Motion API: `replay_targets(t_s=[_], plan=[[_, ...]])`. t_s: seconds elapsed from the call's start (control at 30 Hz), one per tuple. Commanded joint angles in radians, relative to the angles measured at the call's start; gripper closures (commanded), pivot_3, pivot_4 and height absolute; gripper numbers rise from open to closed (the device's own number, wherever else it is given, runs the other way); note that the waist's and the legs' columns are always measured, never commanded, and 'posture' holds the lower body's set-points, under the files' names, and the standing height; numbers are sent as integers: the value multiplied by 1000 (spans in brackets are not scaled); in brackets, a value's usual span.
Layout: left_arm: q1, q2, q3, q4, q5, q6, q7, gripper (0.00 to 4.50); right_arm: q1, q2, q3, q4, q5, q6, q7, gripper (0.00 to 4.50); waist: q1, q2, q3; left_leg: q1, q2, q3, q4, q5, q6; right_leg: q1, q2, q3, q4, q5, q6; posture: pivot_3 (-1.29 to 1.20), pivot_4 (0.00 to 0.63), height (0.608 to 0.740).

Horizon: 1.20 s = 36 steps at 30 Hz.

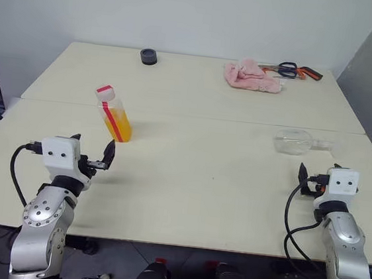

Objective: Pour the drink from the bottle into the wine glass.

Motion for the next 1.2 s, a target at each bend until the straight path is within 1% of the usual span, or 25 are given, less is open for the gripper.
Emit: replay_targets(t_s=[0.03, 0.2, 0.4, 0.63, 0.73, 0.93, 1.0, 1.07, 1.2], plan=[[-5, 1, 10, -21, -5, -27, -7, 44, -11, -4, -12, -19, 4, -22, 2, 0, 0, 0, 0, 0, 0, 1, 0, 0, 0, 0, 0, 1, 0, 0, 0, 0, 150, 740], [-1, 10, 1, -27, 20, -19, 4, 44, -16, 0, -1, -36, 7, -8, 6, 0, 0, 0, 0, 2, 0, 4, -1, 0, 0, 0, 1, 5, 0, 0, 1, 0, 150, 740], [-2, -6, 4, -27, 31, -25, 23, 44, -18, 5, 10, -56, 12, 10, 14, 0, 0, 0, 0, 3, 1, 4, -1, -1, 2, 0, 1, 6, 0, 0, 2, 0, 150, 740], [-8, 2, 41, -7, 21, -48, 26, 44, -12, 6, 9, -58, 15, 9, 24, 0, 0, 0, 0, 3, 1, 4, -1, -2, 2, 0, 2, 7, 0, -1, 2, 0, 150, 740], [-14, -11, 63, -1, -6, -70, 22, 44, -13, 6, 11, -57, 16, 8, 26, 0, 0, 0, 0, 3, 1, 4, -1, -2, 2, 0, 2, 7, 0, -1, 2, 0, 150, 740], [-12, -14, 70, 1, -12, -84, 26, 44, -8, 10, 20, -71, 32, 2, 49, 0, 0, 0, 0, 3, 1, 4, -1, -2, 2, 0, 2, 7, 0, -1, 3, 0, 150, 740], [-13, -18, 68, 1, -11, -81, 30, 44, -8, 13, 32, -86, 61, 5, 84, 0, 0, 0, 0, 4, 1, 4, -1, -2, 2, 0, 2, 8, 0, -1, 3, 0, 150, 740], [-13, -21, 63, -2, -11, -71, 32, 44, -4, 6, 62, -113, 98, 8, 152, 0, 0, -1, 0, 4, 1, 4, -1, -2, 2, 0, 2, 8, 0, -2, 4, 0, 150, 740], [-18, -15, 59, 2, -1, -44, 40, 44, -13, -37, 149, -187, 201, 72, 335, 0, -1, -1, 1, 4, 2, 3, -1, -2, 3, 0, 2, 8, 0, -2, 5, 0, 150, 740]])
